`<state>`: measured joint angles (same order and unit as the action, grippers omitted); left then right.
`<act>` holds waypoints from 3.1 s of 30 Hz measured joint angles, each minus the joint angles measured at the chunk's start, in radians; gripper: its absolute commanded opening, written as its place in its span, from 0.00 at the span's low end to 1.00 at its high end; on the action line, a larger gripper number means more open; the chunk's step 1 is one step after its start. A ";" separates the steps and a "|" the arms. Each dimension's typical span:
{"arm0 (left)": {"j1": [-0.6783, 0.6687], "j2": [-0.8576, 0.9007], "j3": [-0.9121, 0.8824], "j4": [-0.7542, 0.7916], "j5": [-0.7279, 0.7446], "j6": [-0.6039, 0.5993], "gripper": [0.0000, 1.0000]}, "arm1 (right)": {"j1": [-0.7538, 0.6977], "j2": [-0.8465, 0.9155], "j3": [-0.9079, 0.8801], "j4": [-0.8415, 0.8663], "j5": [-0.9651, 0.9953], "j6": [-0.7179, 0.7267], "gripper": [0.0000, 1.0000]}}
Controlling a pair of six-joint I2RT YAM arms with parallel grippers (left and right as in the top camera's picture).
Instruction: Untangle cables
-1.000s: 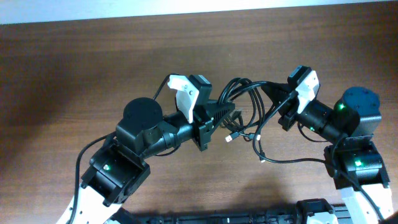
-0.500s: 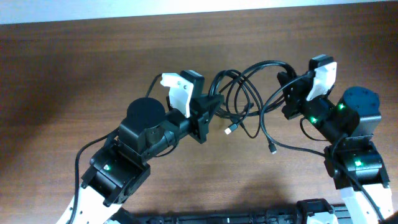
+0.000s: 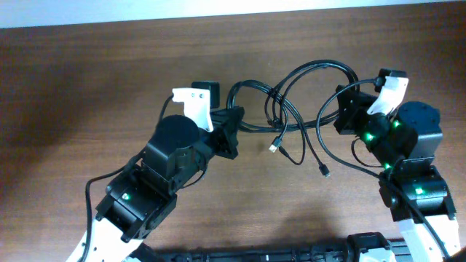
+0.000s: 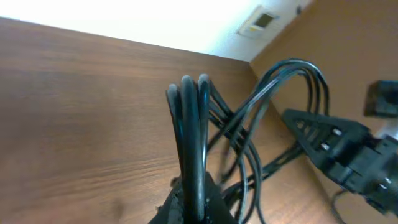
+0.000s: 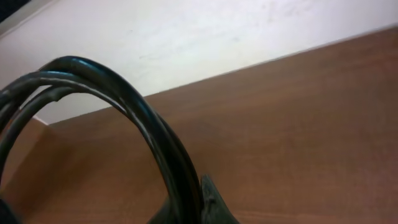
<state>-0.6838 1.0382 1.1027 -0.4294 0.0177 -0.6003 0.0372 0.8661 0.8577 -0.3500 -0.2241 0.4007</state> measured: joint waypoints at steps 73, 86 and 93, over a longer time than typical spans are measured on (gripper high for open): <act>0.003 0.001 0.000 0.256 0.497 0.340 0.00 | -0.001 0.094 -0.001 -0.078 -0.468 -0.367 0.98; 0.101 -0.076 0.000 0.254 0.320 0.316 0.00 | -0.001 0.156 -0.002 -0.289 -0.194 -0.320 0.98; 0.200 -0.224 0.000 0.235 0.195 0.310 0.00 | -0.001 0.156 -0.002 -0.316 -0.098 -0.320 0.99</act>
<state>-0.4835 0.8139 1.1027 -0.1940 0.2127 -0.2901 0.0360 1.0222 0.8562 -0.6662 -0.3225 0.0803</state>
